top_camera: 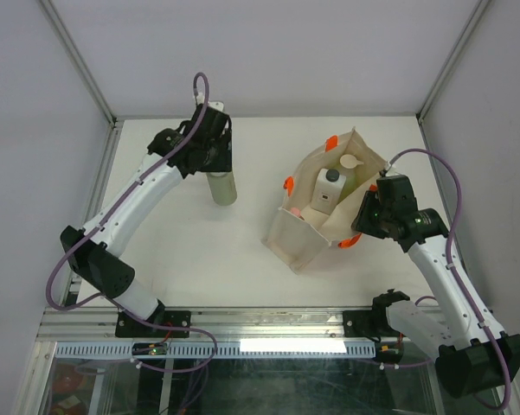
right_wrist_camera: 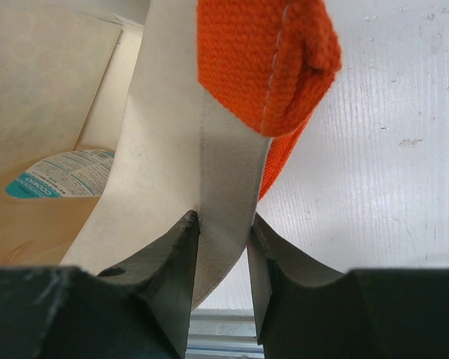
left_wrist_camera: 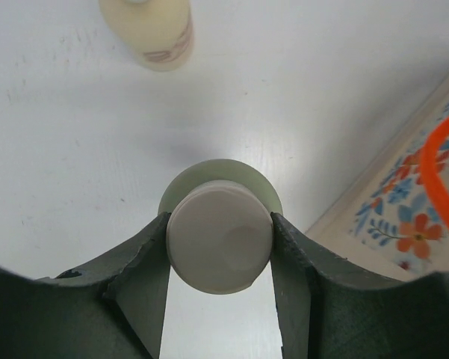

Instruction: Take the personal care products out of the canvas bag

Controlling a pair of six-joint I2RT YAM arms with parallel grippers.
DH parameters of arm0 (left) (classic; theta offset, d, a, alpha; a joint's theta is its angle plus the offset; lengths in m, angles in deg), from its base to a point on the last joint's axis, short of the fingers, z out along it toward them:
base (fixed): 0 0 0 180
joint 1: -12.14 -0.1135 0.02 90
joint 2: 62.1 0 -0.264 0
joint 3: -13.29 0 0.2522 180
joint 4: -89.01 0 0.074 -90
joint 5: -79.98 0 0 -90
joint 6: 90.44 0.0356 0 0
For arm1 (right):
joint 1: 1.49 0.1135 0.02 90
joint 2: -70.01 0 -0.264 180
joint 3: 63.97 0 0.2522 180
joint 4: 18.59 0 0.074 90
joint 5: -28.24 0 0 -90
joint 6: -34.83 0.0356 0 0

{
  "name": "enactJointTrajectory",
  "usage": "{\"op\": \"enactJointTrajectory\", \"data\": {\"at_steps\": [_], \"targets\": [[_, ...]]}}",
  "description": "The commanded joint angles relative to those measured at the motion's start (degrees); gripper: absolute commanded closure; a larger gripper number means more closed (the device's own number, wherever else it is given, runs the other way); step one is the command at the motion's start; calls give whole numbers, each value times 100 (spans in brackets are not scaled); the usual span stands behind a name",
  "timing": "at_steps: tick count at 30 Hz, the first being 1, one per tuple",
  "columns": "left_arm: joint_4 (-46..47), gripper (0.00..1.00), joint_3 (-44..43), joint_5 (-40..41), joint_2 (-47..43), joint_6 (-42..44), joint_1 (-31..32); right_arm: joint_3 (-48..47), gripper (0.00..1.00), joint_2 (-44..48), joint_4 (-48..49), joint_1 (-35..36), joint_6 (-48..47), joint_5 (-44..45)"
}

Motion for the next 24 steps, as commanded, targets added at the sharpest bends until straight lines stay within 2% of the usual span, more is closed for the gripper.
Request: {"op": "enactJointTrajectory", "data": {"at_steps": [1, 6, 10, 24], "targets": [[1821, 100, 836, 467, -594, 142, -207, 18, 65, 118, -90, -16, -128, -101], [3324, 100, 1958, 685, -765, 343, -473, 18, 65, 131, -90, -17, -128, -139], [4116, 100, 2364, 672, -710, 325, -775, 15, 65, 155, -110, -15, -128, -138], [4512, 100, 2063, 650, 70, 724, -1114, 18, 65, 186, -83, -16, -111, -88]]}}
